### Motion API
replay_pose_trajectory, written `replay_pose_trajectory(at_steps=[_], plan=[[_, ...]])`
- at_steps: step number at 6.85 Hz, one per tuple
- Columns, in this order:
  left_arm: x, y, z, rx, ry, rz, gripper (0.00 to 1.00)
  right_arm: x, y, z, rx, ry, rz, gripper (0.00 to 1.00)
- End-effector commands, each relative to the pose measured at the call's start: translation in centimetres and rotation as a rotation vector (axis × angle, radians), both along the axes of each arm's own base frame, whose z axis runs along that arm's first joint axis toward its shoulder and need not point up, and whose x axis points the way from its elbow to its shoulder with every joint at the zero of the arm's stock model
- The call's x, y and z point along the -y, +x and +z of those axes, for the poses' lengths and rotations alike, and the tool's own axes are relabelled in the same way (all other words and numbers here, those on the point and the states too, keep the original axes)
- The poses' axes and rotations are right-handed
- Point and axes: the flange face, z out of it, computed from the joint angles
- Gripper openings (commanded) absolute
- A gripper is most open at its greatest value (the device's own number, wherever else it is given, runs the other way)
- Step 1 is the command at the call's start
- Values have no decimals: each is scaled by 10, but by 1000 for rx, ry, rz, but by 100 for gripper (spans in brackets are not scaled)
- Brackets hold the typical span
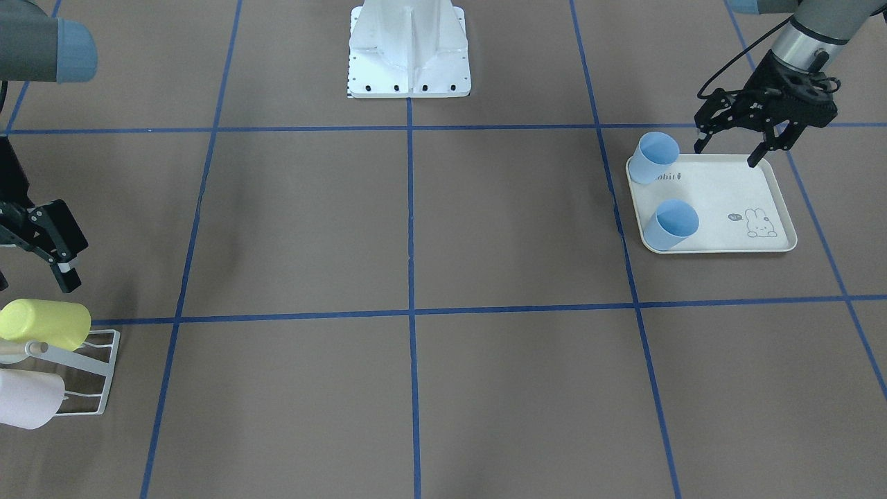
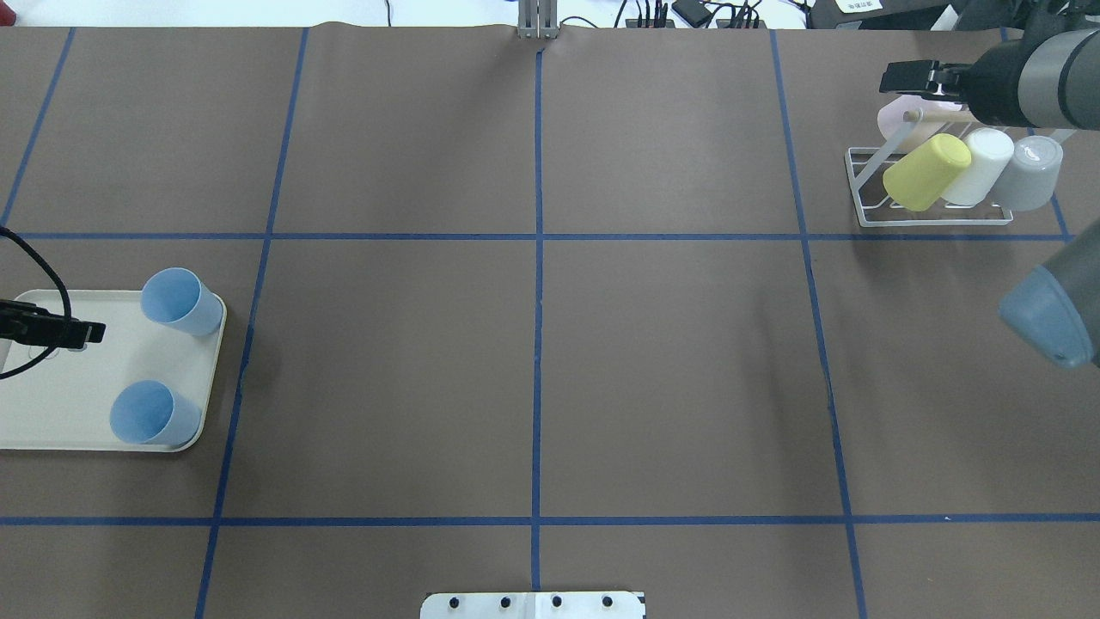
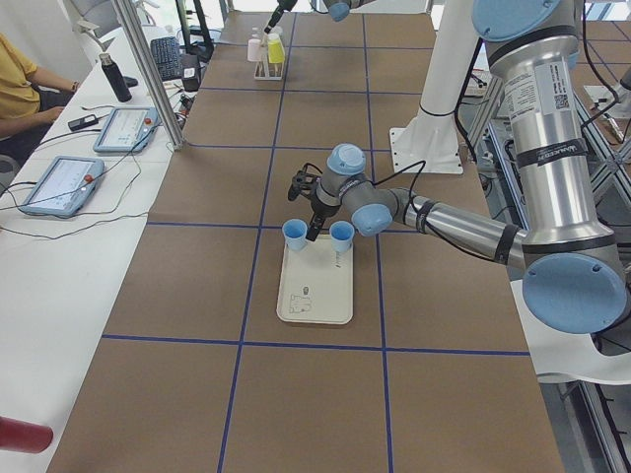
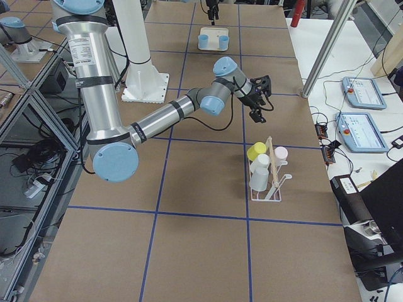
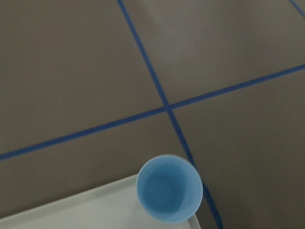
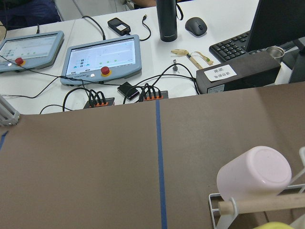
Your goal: Transfer IKEA cup to right arm and place on rack
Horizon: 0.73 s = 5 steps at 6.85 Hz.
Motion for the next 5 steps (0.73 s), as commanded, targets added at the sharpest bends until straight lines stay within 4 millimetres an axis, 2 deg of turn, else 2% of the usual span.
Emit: replay_pose_trajectory(at_steps=[1, 4, 5], plan=[[-27, 72, 10, -1, -164, 51, 100, -12, 1, -1, 12, -1, -25, 100], [-32, 73, 14, 4, -186, 55, 99, -14, 1, 0, 12, -4, -26, 100], [-32, 74, 21, 15, -196, 52, 99, -18, 1, 4, 10, -8, -29, 100]])
